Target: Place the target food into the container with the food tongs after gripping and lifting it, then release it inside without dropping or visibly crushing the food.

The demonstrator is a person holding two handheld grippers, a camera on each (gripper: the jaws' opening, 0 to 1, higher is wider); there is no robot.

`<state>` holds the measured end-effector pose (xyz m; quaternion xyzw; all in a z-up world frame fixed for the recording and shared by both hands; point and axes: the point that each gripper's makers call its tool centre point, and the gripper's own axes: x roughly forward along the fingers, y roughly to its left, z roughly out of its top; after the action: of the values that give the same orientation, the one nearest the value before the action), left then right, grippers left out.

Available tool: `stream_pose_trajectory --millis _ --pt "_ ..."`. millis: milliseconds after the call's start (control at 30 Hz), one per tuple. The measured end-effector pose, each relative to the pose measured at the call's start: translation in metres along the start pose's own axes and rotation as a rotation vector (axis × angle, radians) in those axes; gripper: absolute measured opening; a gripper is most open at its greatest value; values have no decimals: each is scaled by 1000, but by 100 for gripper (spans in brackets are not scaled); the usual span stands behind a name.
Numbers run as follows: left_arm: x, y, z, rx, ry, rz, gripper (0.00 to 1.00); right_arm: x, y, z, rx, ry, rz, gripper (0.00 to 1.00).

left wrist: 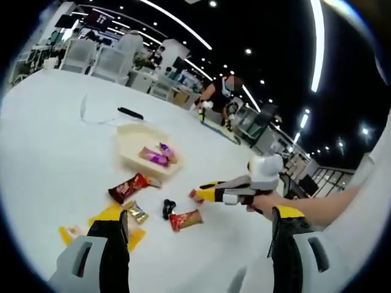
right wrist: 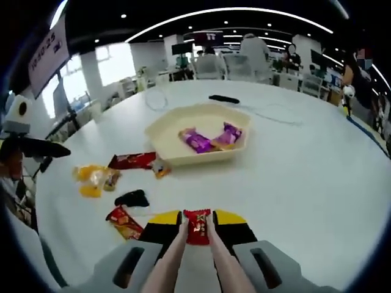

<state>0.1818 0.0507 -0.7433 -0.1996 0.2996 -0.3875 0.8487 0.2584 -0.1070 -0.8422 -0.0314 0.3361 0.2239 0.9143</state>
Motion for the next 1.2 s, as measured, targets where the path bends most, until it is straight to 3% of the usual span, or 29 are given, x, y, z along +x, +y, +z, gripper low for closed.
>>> stream_pose_trajectory --millis 467,1200 --pt "2 2 10 8 -20 -3 98 -1 1 -1 1 3 20 19" --pt "-12 6 8 4 -45 35 98 -1 0 -1 19 -2 26 20"
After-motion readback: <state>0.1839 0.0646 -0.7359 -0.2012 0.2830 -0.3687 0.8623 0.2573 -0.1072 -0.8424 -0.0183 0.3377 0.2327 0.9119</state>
